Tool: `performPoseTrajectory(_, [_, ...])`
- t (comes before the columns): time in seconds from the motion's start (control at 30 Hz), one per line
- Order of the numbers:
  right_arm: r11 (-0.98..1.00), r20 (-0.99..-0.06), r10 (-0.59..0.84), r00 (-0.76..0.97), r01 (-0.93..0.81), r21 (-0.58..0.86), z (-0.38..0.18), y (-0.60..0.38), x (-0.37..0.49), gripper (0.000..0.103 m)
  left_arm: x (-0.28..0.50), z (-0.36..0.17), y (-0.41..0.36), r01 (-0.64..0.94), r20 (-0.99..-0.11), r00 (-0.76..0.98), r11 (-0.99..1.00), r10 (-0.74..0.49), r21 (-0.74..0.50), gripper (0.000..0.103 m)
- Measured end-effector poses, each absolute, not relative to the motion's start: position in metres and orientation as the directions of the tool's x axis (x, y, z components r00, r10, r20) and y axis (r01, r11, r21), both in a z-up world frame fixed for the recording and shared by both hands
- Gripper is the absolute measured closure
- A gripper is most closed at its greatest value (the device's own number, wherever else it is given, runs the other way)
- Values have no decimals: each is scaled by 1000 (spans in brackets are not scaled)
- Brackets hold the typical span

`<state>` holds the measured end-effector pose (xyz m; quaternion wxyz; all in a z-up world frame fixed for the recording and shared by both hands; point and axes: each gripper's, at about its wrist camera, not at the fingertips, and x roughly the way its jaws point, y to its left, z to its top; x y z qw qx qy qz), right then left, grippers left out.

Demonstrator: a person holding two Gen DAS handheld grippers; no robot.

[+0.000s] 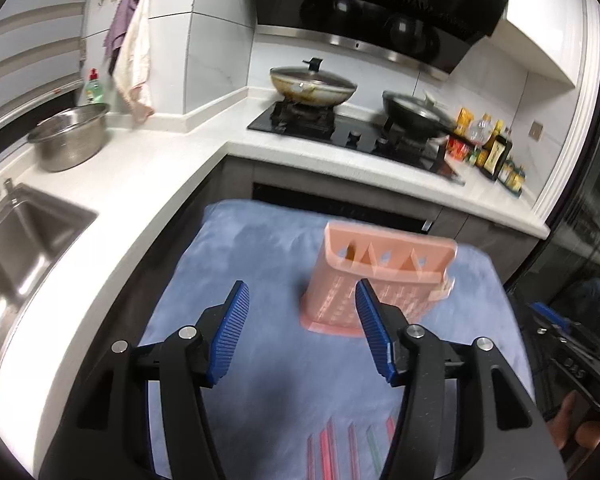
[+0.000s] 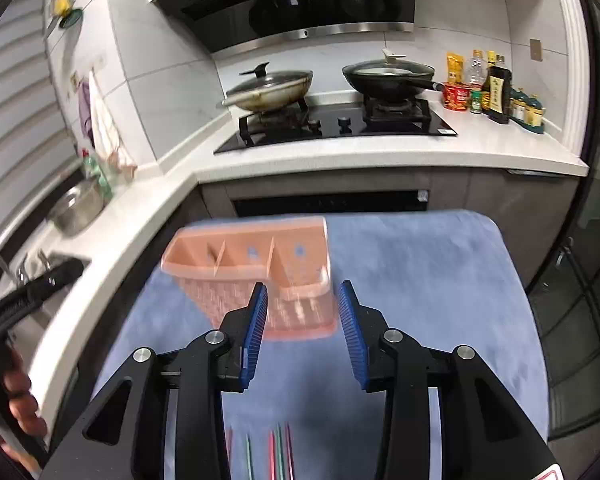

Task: Organize utensils
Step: 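Move both open tools back over the row of chopsticks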

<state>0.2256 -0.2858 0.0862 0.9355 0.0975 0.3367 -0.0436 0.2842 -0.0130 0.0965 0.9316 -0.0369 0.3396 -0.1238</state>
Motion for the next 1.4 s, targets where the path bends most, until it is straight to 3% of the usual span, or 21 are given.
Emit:
performPoseTrajectory(0.5, [973,-783,-114,612,228,36,-21,-250,65,61,151,-18,18,228,-788,585,971,-193,-69,47])
performPoseTrajectory(0.87, [974,-818,-94,567,221,41,-62,-235,32,61,100,-62,10,258,-839,498,961,-219,-98,47])
performPoseTrajectory(1.4, [981,-842,-56,536,186,53,-83,-223,33,80,81,-79,11,253,-853,463,958,-241,-134,47])
